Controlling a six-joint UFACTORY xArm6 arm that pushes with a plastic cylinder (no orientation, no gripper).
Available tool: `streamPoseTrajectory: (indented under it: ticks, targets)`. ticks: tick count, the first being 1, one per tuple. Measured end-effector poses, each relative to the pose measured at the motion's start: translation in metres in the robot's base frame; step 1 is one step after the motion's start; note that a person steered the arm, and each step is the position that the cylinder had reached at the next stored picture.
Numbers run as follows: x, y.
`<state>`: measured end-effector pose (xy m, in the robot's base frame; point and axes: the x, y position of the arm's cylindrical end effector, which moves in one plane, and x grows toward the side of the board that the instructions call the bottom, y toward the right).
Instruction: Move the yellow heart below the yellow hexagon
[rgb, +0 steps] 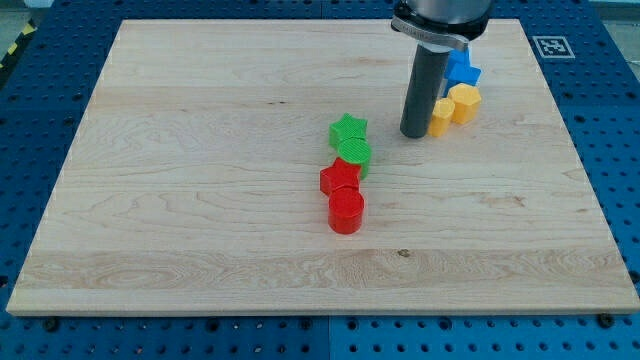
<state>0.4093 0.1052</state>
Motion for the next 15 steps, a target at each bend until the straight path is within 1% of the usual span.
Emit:
streamPoseTrajectory:
  ticks: [1,2,3,4,5,6,7,8,12,15]
  targets:
    - [-0.021,-0.012]
    - [-0.036,-0.003]
    - [-0.032,0.011]
    - [-0.022,0.011]
    - [-0.021,0.01]
    - [-0.021,-0.02]
    - [-0.018,-0.033]
    - [-0.006,-0.028]
    - [-0.005,-0.018]
    - [-0.003,0.004]
